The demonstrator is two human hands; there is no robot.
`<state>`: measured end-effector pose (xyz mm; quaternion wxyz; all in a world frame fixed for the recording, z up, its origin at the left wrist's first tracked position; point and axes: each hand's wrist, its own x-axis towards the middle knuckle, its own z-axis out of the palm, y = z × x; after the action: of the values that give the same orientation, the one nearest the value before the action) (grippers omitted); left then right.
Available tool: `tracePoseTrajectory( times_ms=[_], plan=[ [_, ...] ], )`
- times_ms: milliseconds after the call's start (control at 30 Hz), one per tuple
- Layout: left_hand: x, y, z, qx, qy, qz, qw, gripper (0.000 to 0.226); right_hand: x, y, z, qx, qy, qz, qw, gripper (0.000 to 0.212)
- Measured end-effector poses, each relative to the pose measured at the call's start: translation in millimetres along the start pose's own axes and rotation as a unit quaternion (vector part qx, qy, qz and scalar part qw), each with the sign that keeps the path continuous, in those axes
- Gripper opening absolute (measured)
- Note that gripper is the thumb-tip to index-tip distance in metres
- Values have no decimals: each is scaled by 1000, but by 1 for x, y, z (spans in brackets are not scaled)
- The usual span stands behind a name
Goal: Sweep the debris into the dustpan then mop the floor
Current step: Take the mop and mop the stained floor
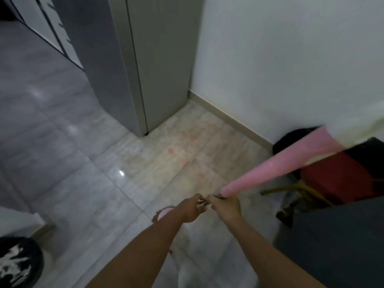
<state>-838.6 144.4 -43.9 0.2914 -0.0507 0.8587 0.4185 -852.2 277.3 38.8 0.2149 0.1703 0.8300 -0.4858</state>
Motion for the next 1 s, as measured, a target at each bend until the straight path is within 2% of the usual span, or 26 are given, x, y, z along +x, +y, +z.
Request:
tracePoseTrajectory(
  times_ms=[133, 300, 400, 467, 533, 633, 733, 800, 867, 933, 967, 1000],
  plan=[
    [45, 16, 13, 23, 25, 19, 999, 42, 39, 2, -23, 25, 28, 37, 999, 13],
    [79, 50, 18, 99, -6, 125, 987, 30, 50, -7, -60, 52, 70, 29, 996, 22],
    [92, 81, 25, 102, 18, 174, 979, 25, 54, -10, -96, 90, 112, 13, 990, 16],
    [101, 98, 32, 102, 28, 196, 975, 23, 61, -10, -118, 119, 112, 11, 986, 12],
    [112, 107, 39, 105, 18, 187, 977, 21, 69, -7, -129, 119, 90, 28, 988, 11],
    [131, 107, 60, 104, -11, 131, 986, 21, 79, 12, -127, 84, 55, 72, 992, 16],
    [146, 121, 88, 104, -10, 94, 990, 24, 81, 27, -132, 142, 30, 169, 975, 6],
    [153, 134, 103, 112, -1, 73, 991, 21, 78, 31, -152, 160, 6, 217, 963, 16],
    [158, 145, 115, 112, -4, 60, 992, 18, 73, 30, -177, 134, -14, 168, 976, 21],
    [163, 154, 132, 113, -20, 68, 991, 22, 71, 23, -198, -2, -9, 8, 1000, 23],
    [163, 157, 141, 124, -28, 63, 990, 24, 74, 19, -207, -118, -6, -88, 989, 24],
    [161, 159, 150, 143, -37, 52, 988, 24, 79, 13, -213, -251, -18, -160, 954, 24]
  ],
)
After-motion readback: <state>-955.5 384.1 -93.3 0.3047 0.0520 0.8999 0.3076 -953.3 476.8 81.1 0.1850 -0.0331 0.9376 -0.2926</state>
